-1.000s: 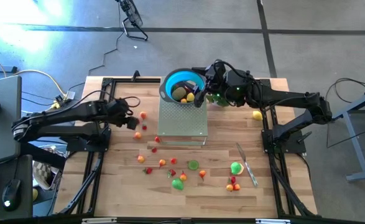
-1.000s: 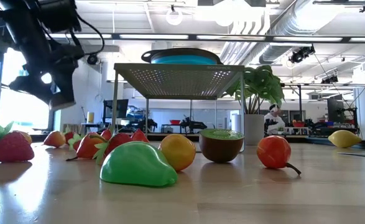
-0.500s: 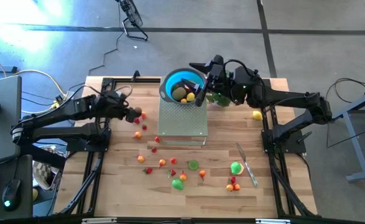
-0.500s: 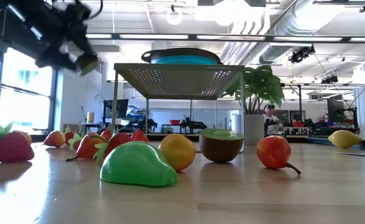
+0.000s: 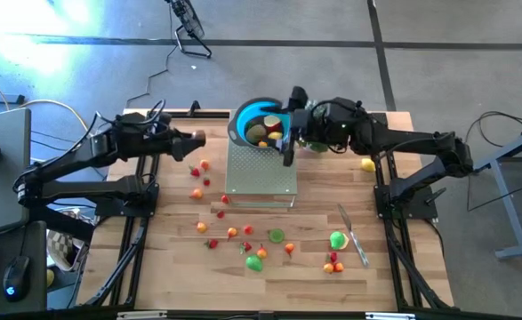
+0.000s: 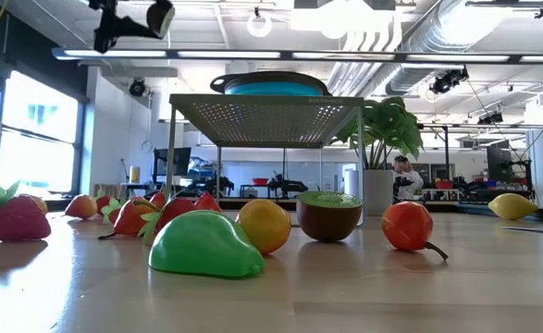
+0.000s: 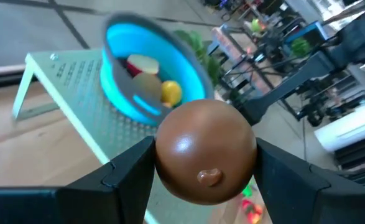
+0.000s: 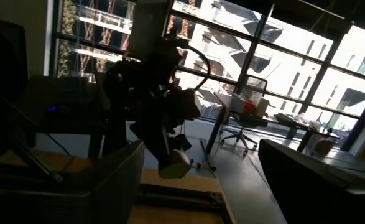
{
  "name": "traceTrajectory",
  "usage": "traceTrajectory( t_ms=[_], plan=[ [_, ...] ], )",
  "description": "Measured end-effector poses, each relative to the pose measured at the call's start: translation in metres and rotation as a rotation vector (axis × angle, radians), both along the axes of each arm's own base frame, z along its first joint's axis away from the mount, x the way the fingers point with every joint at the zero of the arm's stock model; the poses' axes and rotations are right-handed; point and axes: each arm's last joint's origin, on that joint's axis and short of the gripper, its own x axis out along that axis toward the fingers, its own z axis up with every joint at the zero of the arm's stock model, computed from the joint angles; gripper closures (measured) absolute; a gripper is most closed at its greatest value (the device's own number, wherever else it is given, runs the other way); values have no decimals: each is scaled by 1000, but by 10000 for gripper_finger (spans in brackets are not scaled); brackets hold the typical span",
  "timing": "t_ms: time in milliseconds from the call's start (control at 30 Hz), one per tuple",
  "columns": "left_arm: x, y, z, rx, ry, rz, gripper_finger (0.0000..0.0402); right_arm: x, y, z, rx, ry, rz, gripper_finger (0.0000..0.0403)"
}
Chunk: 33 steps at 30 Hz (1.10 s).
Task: Pick & Place Fruit
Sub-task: Put the brown kiwi in the blue bowl on the shelf
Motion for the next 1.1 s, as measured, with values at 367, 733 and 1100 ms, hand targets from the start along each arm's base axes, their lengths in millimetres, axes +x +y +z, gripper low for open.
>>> traceTrajectory(
  t_ms=[367,733,1100],
  plan=[
    [4,-2,26,57,-198,-132,165,34,10,-29,-92,60,63,94],
    [18,-1,28,53,-237,-241,165,62,24,-41,-100,-82,-32,83],
    [18,-1,28,58,-233,-255,165,68,28,-45,-101,-114,1,24]
  ],
)
